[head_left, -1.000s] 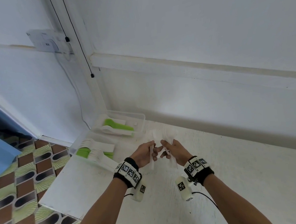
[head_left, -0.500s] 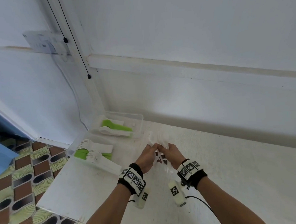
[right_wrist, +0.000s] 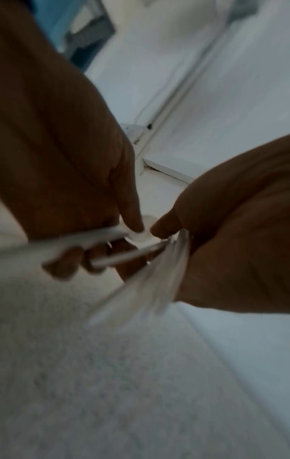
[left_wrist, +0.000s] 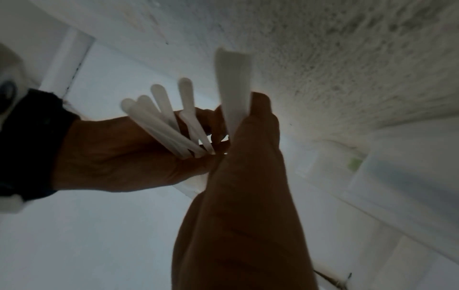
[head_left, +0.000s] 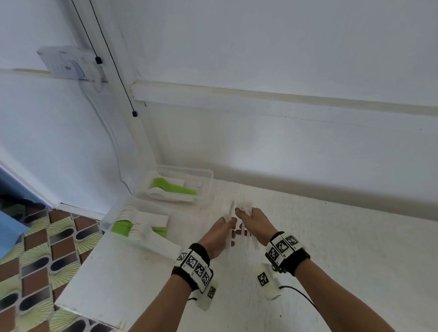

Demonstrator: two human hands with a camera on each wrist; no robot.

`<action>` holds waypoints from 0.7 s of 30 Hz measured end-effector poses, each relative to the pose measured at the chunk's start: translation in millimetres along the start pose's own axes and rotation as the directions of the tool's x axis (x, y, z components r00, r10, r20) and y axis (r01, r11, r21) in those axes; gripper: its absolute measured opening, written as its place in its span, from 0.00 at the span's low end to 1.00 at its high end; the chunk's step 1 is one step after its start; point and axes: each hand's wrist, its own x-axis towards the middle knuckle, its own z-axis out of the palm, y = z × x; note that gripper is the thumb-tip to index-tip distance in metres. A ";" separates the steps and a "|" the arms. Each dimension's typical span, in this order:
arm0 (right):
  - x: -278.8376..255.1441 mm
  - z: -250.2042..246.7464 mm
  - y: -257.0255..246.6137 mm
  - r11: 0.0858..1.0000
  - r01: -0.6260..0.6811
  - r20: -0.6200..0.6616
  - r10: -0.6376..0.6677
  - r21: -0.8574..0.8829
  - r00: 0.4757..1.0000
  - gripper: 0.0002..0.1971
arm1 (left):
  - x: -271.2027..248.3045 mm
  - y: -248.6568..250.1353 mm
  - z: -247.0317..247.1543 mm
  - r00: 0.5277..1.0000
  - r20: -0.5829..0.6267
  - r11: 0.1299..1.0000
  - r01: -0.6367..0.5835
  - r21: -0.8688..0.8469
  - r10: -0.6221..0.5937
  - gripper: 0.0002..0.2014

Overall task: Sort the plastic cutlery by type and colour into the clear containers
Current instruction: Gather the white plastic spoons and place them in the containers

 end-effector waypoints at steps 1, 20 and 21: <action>-0.1 2.0 -1.3 1.000 -0.017 -0.015 0.018 0.015 1.000 0.15 | -1.6 -2.3 2.5 0.998 0.063 1.000 -0.005 0.003 0.005 0.05; 5.5 -18.6 2.8 0.901 -0.018 -0.108 0.072 0.434 0.992 0.07 | -15.5 -5.2 -2.3 0.977 0.131 0.985 0.174 -0.013 -0.171 0.07; 4.1 -20.6 1.9 0.889 -0.032 -0.102 0.088 0.457 0.991 0.07 | -15.7 -5.3 -3.7 0.977 0.133 0.986 0.166 -0.001 -0.164 0.07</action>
